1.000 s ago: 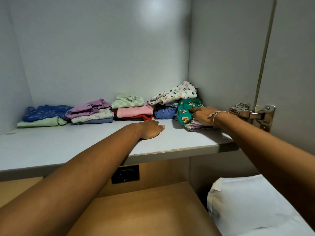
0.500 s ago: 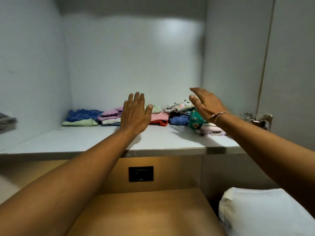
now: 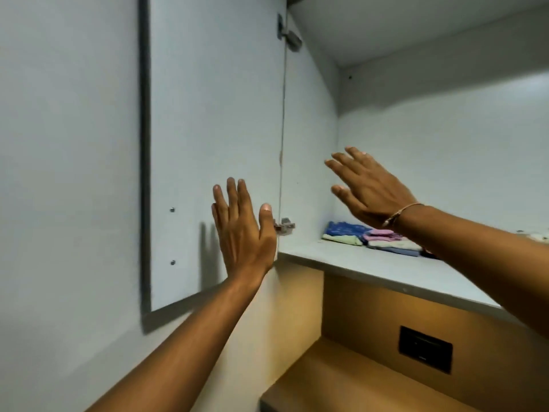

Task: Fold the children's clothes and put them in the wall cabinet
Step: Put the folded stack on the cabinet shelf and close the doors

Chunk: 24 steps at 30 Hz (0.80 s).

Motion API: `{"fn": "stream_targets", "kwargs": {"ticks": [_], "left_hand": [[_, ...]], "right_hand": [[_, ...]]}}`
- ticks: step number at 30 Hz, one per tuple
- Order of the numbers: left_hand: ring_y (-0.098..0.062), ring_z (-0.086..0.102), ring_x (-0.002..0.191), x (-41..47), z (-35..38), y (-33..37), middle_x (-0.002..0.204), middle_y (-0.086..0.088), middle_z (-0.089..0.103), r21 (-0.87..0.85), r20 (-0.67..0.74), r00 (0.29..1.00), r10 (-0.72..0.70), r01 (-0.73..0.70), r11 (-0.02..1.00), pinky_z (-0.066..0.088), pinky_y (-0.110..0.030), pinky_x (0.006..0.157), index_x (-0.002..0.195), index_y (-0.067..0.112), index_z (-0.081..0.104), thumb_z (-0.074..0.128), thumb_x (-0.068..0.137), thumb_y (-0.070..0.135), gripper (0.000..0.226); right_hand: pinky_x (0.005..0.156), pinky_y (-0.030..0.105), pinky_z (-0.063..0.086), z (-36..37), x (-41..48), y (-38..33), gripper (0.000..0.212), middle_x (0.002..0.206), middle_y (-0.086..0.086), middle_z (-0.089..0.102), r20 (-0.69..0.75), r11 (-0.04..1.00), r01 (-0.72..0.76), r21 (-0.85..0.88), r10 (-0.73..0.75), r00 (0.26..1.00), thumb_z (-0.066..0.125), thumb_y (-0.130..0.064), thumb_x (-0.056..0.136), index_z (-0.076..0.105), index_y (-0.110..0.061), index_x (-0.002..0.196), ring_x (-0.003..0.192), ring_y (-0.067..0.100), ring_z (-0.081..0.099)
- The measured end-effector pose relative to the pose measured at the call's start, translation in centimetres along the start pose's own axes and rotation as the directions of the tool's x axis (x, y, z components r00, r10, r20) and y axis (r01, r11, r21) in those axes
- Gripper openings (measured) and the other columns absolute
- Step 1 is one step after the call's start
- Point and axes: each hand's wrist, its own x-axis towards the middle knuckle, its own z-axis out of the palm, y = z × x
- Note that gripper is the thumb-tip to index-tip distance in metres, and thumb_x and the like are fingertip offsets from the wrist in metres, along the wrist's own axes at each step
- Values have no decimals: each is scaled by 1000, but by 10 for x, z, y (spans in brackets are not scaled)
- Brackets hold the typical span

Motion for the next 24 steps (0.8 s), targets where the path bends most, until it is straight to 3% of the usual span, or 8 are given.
{"fn": "stream_targets", "kwargs": {"ticks": [6, 10, 15, 20, 24], "left_hand": [[-21, -7, 150, 19, -74, -58, 162, -7, 9, 229, -147, 988, -51, 84, 970, -5, -44, 121, 153, 10, 11, 26, 95, 43, 68], [-27, -5, 150, 32, -96, -83, 161, -13, 13, 293, -198, 978, -67, 124, 948, -6, -45, 120, 152, 3, 16, 27, 96, 39, 67], [-30, -4, 149, 28, -107, -100, 160, -13, 15, 389, -127, 991, -34, 81, 918, -6, -45, 120, 149, 5, 28, 25, 96, 38, 63], [-27, -4, 150, 30, -115, -103, 159, -6, 23, 281, -117, 993, 20, 14, 959, -5, -46, 120, 146, 9, 37, 28, 96, 36, 58], [-22, 3, 150, 22, -115, -88, 150, 1, 40, -1, -179, 981, 70, -71, 997, -1, -48, 121, 135, 8, 54, 36, 93, 30, 51]], "right_hand": [[120, 45, 11, -8, 94, -107, 59, 158, 10, 23, -119, 970, 239, 37, -233, 965, 27, -43, 99, 24, -14, 151, 148, 30, 10], [120, 45, 6, -19, 152, -164, 61, 161, 7, 11, -164, 935, 350, -66, -356, 920, 22, -44, 100, 15, -15, 153, 148, 30, 2], [120, 45, 3, -33, 197, -203, 59, 161, 5, 13, -110, 878, 434, -202, -460, 881, 23, -43, 99, 21, -17, 152, 148, 32, 1], [119, 50, 6, -42, 192, -199, 55, 157, 6, 28, -75, 834, 446, -324, -493, 867, 25, -42, 98, 35, -19, 147, 147, 34, 9], [119, 52, 7, -55, 168, -178, 55, 156, 8, 30, -99, 827, 440, -349, -500, 861, 22, -45, 98, 38, -20, 145, 147, 35, 11]]}}
